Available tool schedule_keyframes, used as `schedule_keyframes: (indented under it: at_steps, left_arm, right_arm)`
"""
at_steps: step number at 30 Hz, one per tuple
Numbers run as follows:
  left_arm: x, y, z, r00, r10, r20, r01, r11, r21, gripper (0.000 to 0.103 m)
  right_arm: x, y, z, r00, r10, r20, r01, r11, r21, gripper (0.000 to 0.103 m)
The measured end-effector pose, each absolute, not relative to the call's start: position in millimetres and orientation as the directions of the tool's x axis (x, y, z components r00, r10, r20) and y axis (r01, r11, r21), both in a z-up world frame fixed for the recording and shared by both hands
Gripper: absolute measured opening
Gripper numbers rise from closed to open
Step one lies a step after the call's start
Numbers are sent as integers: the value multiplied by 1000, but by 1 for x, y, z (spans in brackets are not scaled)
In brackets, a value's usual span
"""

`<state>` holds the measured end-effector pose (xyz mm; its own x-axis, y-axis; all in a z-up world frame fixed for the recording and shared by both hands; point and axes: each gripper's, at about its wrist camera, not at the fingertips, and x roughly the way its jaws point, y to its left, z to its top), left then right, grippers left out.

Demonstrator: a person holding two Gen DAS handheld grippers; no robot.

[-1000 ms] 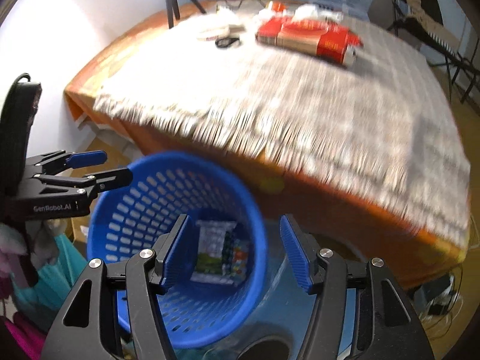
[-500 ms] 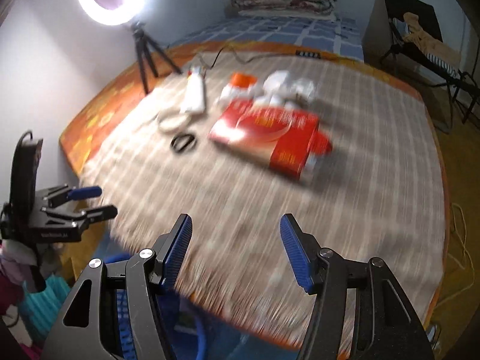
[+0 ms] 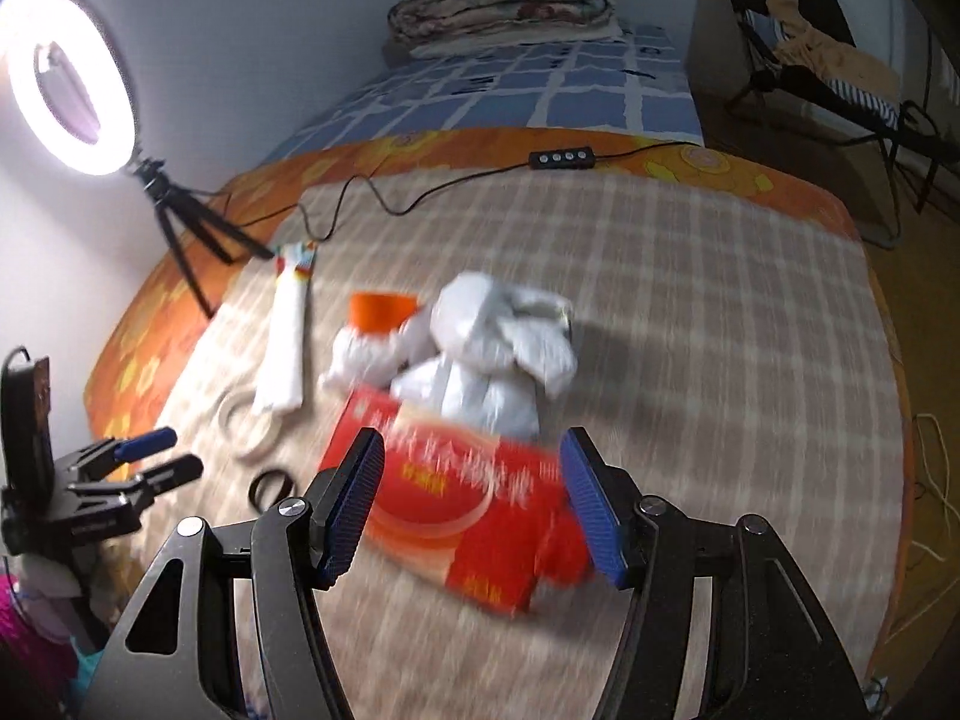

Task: Collect trash
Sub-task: 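Grasp the white paper strip with the left tool while the right tool grasps the tissue, then carry the paper strip and crumpled tissue over the blue basket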

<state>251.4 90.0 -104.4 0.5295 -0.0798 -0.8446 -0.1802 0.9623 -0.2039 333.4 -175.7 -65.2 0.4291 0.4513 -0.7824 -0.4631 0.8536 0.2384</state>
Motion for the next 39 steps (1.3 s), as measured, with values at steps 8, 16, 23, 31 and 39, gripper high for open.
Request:
schedule_keyframes:
  at_steps: [8, 16, 23, 31, 39]
  left_arm:
    - [330, 105, -117, 496, -78, -865, -263, 936, -235, 77]
    - [363, 109, -139, 450, -64, -891, -295, 931, -216, 64]
    - [375, 102, -141, 453, -14, -891, -282, 946, -158, 30]
    - [381, 104, -138, 486, -26, -874, -291, 938, -190, 8]
    - [365, 94, -112, 537, -47, -842, -248, 945, -211, 5]
  right_arm:
    - [381, -155, -85, 407, 412, -815, -433, 873, 224, 60]
    - [394, -131, -92, 409, 390, -825, -466, 867, 178, 74]
    - [409, -133, -104, 426, 312, -849, -421, 899, 119, 76]
    - [408, -160, -96, 450, 368, -814, -384, 902, 195, 51]
    - [400, -184, -68, 516, 424, -744, -350, 897, 268, 28]
